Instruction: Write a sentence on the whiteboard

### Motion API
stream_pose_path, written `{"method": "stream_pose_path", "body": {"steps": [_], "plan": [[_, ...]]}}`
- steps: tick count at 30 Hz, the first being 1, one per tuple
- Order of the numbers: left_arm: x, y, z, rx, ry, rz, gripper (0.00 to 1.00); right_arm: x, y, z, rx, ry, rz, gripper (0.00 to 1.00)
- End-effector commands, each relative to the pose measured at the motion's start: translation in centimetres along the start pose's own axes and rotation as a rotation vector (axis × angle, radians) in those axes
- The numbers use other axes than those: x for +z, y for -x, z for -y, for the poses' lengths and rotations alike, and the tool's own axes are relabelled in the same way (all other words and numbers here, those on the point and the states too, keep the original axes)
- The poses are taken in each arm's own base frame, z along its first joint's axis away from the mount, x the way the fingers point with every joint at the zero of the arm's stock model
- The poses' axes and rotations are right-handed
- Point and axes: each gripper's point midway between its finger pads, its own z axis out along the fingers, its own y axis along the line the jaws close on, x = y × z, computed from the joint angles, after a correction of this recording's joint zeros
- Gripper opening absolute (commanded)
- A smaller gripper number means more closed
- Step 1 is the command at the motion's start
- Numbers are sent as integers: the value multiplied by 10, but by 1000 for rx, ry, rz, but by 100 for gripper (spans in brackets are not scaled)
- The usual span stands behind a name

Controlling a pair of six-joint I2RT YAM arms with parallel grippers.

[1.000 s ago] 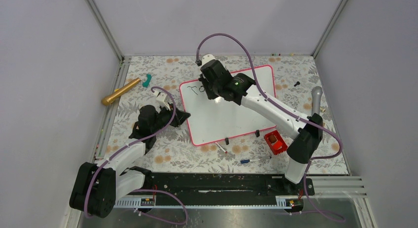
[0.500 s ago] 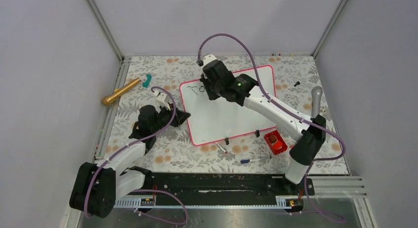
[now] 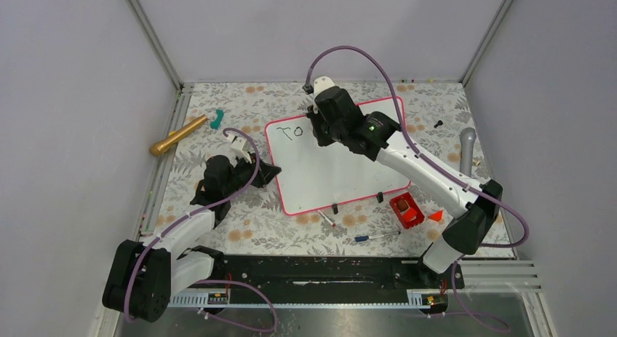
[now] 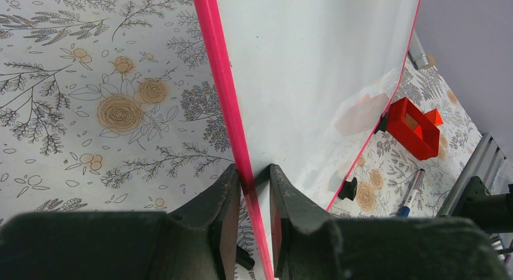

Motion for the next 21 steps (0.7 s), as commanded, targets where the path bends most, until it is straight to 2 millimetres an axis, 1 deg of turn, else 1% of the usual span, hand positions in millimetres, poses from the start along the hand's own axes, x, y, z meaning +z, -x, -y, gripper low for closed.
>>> {"method": "stream_pose_path", "body": {"steps": [1, 7, 21], "plan": [[2, 11, 7, 71, -25, 32, 0, -6, 13, 7, 6, -20, 37, 0], [2, 11, 7, 71, -23, 33, 0, 1, 13, 6, 2, -29, 18, 0], [2, 11, 7, 73, -25, 31, 0, 12, 11, 13, -16, -80, 6, 0]]}}
